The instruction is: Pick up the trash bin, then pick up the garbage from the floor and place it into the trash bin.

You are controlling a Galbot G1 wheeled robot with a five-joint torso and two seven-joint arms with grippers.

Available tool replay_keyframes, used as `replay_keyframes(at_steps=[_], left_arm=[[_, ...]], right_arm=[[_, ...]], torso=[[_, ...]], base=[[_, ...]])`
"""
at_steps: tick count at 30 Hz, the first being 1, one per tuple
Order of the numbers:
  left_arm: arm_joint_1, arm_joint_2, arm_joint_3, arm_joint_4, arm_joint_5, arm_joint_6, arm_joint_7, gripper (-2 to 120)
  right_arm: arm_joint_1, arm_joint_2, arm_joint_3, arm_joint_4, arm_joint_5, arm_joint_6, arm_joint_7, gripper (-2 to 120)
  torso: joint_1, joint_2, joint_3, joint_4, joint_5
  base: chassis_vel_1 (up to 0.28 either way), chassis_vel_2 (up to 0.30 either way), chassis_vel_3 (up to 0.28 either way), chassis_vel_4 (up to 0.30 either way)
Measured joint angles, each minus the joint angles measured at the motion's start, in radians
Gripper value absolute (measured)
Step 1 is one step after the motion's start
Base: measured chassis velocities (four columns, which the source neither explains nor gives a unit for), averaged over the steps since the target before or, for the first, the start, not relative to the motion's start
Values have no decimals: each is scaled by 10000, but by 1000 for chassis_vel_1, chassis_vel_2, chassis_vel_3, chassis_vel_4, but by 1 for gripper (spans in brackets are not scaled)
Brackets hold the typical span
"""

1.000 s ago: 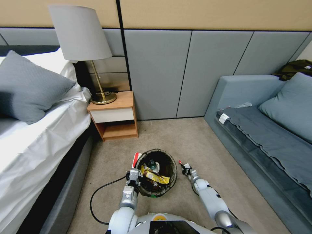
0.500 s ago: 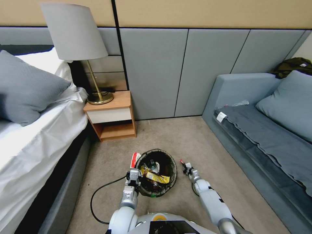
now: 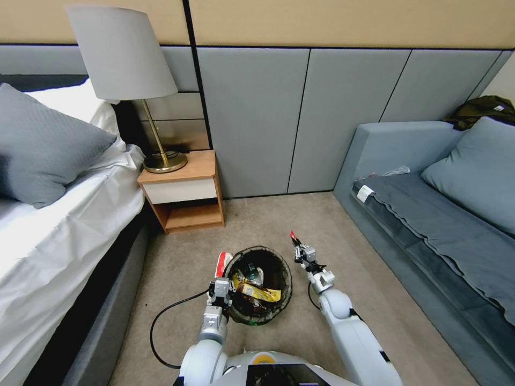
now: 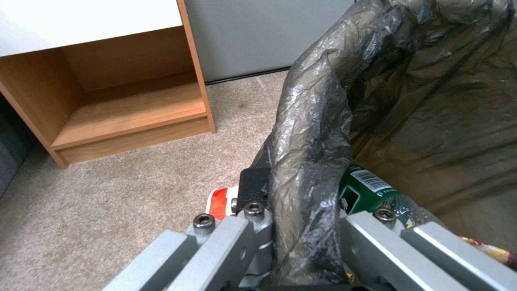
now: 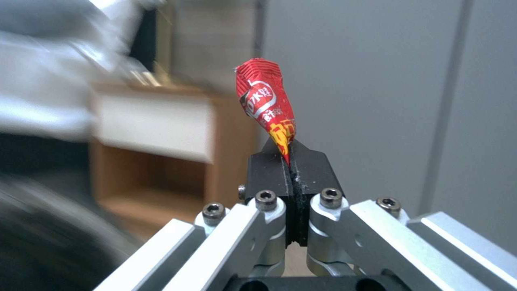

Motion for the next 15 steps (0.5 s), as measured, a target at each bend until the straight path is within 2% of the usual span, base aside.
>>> replay_keyframes(at_steps=[7,15], left_arm=[[-55,5,-5,-23,-76,67,-7,1],[-91,-24,-21,-57,-120,92,-25,1]], right_arm=[[-1090,-185,-842,839,-584,521,-241,0],[-1629,-171,-1398,163,-1178,1093,-277,0]], torso=[[0,0,0,0,2],[-1,0,0,-1,2]], base=[[0,0,0,0],[0,0,0,0]])
